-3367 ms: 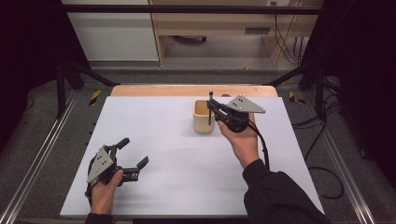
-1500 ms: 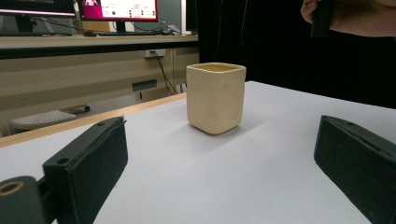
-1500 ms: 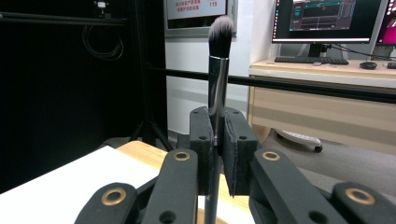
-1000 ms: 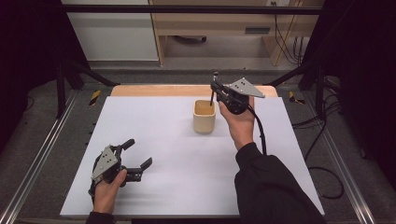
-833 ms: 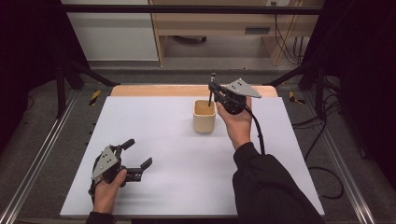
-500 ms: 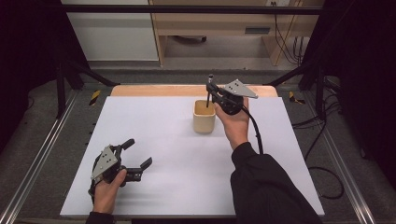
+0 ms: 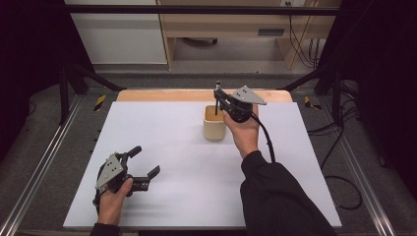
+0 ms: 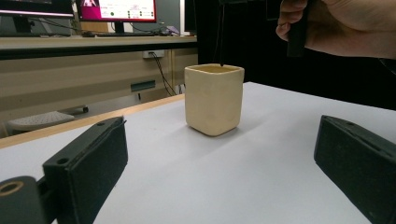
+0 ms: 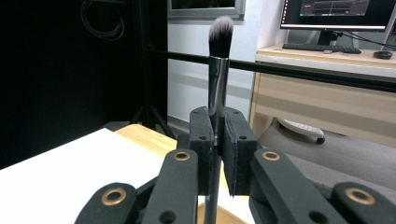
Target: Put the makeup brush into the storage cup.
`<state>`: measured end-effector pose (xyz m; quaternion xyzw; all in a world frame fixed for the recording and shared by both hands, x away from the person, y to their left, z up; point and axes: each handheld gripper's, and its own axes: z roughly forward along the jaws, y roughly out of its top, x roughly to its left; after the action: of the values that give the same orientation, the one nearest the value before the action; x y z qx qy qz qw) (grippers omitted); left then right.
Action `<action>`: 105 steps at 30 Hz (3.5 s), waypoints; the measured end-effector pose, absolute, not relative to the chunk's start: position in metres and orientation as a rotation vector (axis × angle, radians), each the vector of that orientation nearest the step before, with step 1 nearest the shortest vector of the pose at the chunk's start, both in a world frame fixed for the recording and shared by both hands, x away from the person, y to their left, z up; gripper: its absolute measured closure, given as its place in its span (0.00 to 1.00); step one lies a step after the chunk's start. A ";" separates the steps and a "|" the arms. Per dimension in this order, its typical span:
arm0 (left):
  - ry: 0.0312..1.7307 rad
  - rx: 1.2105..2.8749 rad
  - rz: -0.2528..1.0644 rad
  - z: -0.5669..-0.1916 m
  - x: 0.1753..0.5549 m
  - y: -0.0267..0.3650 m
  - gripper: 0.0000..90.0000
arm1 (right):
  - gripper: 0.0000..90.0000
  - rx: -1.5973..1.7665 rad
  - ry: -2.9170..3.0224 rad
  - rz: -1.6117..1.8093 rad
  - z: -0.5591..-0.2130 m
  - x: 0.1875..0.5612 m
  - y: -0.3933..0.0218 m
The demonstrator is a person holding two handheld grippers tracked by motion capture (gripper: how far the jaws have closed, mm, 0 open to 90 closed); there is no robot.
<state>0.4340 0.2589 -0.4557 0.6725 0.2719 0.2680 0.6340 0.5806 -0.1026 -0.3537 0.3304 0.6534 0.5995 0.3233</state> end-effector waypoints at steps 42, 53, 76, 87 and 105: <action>0.622 1.538 0.613 -0.455 0.434 0.259 0.03 | 0.93 0.905 1.773 1.529 -0.377 0.582 -0.103; 0.623 1.536 0.612 -0.455 0.433 0.259 0.03 | 0.93 0.921 1.789 1.522 -0.386 0.582 -0.104; 0.620 1.546 0.613 -0.456 0.434 0.258 0.03 | 0.31 0.905 1.810 1.468 -0.379 0.567 -0.111; 0.619 1.548 0.611 -0.456 0.433 0.258 0.03 | 0.20 0.941 1.824 1.464 -0.379 0.566 -0.108; 0.618 1.561 0.613 -0.456 0.433 0.257 0.03 | 0.11 0.957 1.828 1.419 -0.372 0.553 -0.119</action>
<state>0.4332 0.2566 -0.4562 0.6806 0.2693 0.2673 0.6268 0.5526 -0.1191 -0.3721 0.3629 0.6933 0.5381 0.3131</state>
